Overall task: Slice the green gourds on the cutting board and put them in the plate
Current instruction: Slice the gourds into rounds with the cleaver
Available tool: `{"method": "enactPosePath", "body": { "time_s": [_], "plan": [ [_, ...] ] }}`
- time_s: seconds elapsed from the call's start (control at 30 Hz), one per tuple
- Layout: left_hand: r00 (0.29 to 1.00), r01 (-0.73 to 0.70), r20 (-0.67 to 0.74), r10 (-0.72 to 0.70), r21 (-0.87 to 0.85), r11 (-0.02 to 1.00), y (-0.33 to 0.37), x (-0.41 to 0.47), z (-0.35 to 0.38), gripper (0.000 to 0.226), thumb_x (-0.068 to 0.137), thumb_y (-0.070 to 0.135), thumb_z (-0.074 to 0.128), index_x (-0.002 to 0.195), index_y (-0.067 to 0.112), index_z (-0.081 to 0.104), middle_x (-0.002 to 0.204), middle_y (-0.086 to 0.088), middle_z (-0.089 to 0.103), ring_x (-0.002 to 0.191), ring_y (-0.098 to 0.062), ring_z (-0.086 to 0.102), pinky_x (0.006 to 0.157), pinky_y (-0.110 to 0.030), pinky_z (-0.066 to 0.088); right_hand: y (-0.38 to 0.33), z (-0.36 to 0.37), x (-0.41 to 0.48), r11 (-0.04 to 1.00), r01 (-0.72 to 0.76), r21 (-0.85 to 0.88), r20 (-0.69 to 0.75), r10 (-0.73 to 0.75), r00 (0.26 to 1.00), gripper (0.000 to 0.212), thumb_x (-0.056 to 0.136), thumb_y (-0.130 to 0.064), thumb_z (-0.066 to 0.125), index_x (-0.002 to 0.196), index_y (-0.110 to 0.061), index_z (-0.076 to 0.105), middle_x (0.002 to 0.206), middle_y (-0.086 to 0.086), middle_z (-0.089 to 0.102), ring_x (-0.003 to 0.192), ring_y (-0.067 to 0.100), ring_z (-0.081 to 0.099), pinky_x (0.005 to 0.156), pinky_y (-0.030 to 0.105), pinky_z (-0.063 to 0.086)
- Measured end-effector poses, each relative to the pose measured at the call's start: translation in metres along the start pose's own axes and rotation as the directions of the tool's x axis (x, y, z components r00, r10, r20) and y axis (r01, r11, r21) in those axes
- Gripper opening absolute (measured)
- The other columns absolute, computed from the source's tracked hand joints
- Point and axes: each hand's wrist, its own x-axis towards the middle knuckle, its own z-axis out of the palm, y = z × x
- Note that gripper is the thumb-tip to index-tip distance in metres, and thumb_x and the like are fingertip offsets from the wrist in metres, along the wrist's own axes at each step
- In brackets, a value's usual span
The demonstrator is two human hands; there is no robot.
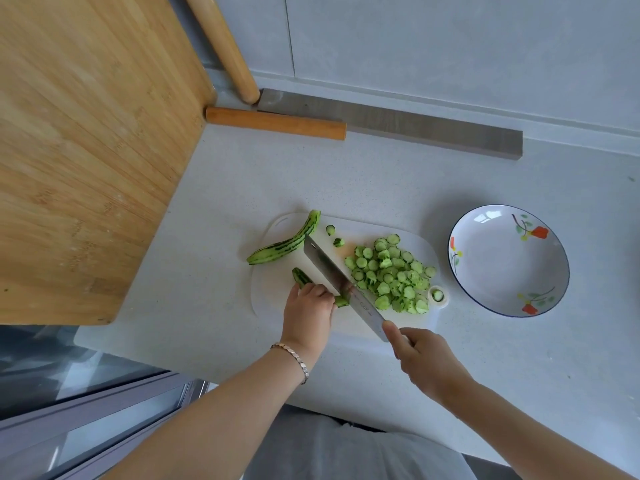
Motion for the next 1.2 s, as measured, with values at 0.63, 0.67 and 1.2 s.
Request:
{"method": "enactPosePath", "body": {
  "time_s": [0.63, 0.67, 1.2],
  "plan": [
    [0.993, 0.063, -0.101, -0.065, -0.019, 0.998, -0.007, -0.003, 0.000, 0.031, 0.042, -0.006, 0.087, 0.053, 0.013, 0.064, 0.060, 0.003, 0.060, 0.060, -0.020, 0.059, 0.060, -0.028, 0.033, -0.002, -0.003, 0.009, 0.991, -0.044, 0.127, -0.020, 0.047, 0.999, 0.052, 0.089, -0.057, 0.041, 0.063, -0.012, 0.041, 0.047, -0.003, 0.040, 0.045, 0.016, 0.034, 0.052, 0.028, 0.033],
    [0.992, 0.064, -0.106, -0.066, -0.024, 0.998, -0.005, -0.003, 0.001, 0.031, 0.042, -0.006, 0.087, 0.052, 0.013, 0.064, 0.060, 0.004, 0.060, 0.060, -0.020, 0.059, 0.060, -0.029, 0.033, -0.003, -0.004, 0.008, 0.992, -0.040, 0.123, -0.014, 0.042, 0.999, 0.052, 0.089, -0.057, 0.041, 0.063, -0.012, 0.041, 0.047, -0.004, 0.039, 0.045, 0.016, 0.034, 0.052, 0.028, 0.033],
    [0.996, 0.000, -0.094, -0.002, -0.023, 1.000, -0.008, -0.001, 0.002, 0.036, 0.039, -0.011, 0.083, 0.063, 0.013, 0.070, 0.067, 0.001, 0.064, 0.062, -0.021, 0.061, 0.060, -0.027, 0.044, -0.011, 0.003, 0.005, 0.991, 0.018, -0.129, -0.028, -0.021, 0.999, 0.053, 0.092, -0.054, 0.039, 0.059, -0.015, 0.025, 0.053, -0.003, 0.028, 0.048, 0.013, 0.024, 0.048, 0.024, 0.022]
  ]
}}
